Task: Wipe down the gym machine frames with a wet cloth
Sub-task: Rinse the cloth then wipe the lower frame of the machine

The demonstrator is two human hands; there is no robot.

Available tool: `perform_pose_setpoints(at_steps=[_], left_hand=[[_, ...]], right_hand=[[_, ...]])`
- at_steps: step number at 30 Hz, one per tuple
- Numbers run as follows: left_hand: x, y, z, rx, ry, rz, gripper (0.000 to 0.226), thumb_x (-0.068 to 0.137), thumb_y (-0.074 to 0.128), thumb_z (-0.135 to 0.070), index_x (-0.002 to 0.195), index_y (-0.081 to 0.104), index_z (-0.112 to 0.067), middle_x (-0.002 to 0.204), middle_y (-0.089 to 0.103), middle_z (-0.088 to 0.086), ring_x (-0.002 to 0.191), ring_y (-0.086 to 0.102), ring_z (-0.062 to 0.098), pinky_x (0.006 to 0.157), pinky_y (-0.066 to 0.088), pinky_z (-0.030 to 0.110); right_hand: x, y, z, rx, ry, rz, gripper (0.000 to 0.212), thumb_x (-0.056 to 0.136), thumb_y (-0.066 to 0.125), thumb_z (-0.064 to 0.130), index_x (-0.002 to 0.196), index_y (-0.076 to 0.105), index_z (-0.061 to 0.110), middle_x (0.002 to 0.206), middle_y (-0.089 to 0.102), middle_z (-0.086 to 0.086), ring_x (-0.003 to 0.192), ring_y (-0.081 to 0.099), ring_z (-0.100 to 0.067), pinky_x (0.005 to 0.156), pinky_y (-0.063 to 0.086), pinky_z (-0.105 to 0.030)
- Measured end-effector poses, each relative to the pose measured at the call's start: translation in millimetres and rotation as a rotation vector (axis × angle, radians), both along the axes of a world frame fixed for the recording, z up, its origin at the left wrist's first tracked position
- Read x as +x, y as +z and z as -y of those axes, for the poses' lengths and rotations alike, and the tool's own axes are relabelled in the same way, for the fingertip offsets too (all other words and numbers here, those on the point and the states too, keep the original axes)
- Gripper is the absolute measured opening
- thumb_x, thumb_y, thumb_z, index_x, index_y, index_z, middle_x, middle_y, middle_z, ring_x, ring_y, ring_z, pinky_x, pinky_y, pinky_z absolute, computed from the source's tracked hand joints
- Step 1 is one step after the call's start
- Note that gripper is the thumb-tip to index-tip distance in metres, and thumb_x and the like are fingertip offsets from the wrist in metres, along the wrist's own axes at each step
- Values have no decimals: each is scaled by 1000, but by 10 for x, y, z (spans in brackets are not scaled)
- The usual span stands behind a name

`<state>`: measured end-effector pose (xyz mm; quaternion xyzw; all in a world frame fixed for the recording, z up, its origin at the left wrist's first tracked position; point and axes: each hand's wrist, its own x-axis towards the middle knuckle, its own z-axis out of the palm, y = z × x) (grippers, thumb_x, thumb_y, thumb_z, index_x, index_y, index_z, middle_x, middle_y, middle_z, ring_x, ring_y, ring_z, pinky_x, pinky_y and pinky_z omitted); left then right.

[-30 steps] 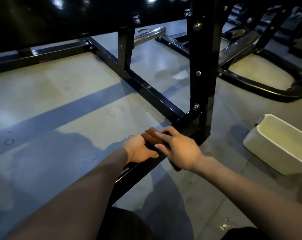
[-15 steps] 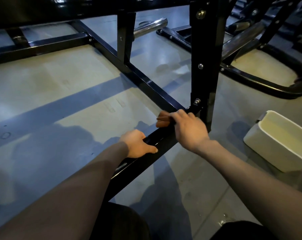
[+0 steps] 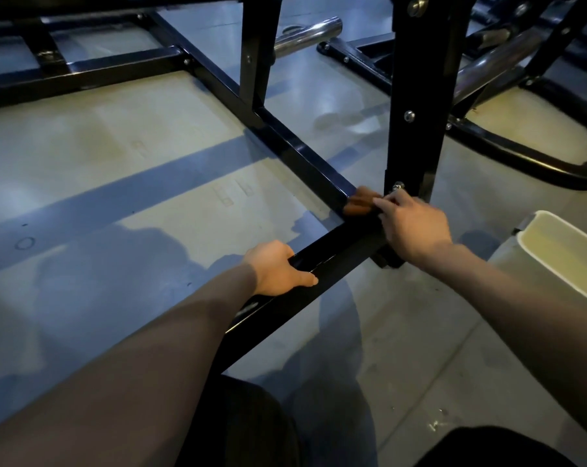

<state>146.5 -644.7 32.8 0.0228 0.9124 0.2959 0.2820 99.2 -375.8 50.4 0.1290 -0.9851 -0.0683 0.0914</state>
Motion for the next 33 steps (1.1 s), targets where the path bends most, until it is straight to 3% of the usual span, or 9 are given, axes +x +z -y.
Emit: perform_pose_setpoints(at_steps=[4,7,9,13,20,23,26,31,33], left_hand=[[-13,-24,1,-14,2,-2,64,79,77,-64,122,69,-18,112,70,2,102,66,21,96,55,40],[-34,-60,-7,3,29,23,55,77,80,-61,112,72,-20,105,73,2,97,69,21,93,57,41],[-64,-81,-17,-10,19,30,59,78,79,-62,118,70,-18,111,72,3,100,68,22,94,57,41],[-77,-129,-52,-77,29,3,61,82,75,-62,125,67,-19,115,69,3,104,65,24,94,54,36],[88,-61,-172,-134,140,-44,59,77,72,-72,110,67,-23,100,70,3,91,67,25,84,57,39],[139,-52,-238,-228,135,-71,59,77,64,-80,102,63,-28,95,66,-1,89,64,25,83,56,39],[146,-26,-260,-257,114,-81,46,81,63,-77,94,55,-34,90,61,-4,90,59,26,78,48,34],[129,60,-293,-242,123,-37,42,83,68,-70,94,58,-31,84,59,-6,85,57,24,72,42,32],[119,50,-273,-230,152,-31,41,82,69,-69,83,55,-30,76,57,-10,82,61,23,66,40,32]], right_hand=[[-20,-22,77,-145,-260,-10,35,106,49,27,137,60,18,135,51,-14,108,60,-39,83,51,-44],[226,-132,272,-171,-42,-12,32,102,56,25,132,66,17,124,60,-12,98,65,-37,74,53,-41],[198,-106,164,-70,73,-14,33,100,58,24,131,67,17,120,63,-12,89,67,-37,67,53,-40],[-120,-16,-189,-21,-185,-29,37,104,53,26,139,60,19,128,52,-17,100,60,-45,73,46,-44],[86,-47,-17,-53,24,108,34,104,53,23,136,54,13,133,45,-20,102,56,-44,77,50,-49],[-95,-15,-175,-29,-85,118,31,102,56,20,132,55,14,134,43,-22,104,55,-46,76,45,-47],[-108,-28,-139,-166,-239,118,27,100,53,17,126,57,14,133,42,-19,107,53,-43,79,43,-45],[102,-115,13,-144,116,212,33,101,53,20,134,54,16,129,44,-19,103,54,-43,79,48,-49],[-110,-83,-203,-116,32,192,39,99,55,17,137,52,19,133,42,-20,109,52,-45,86,47,-51]])
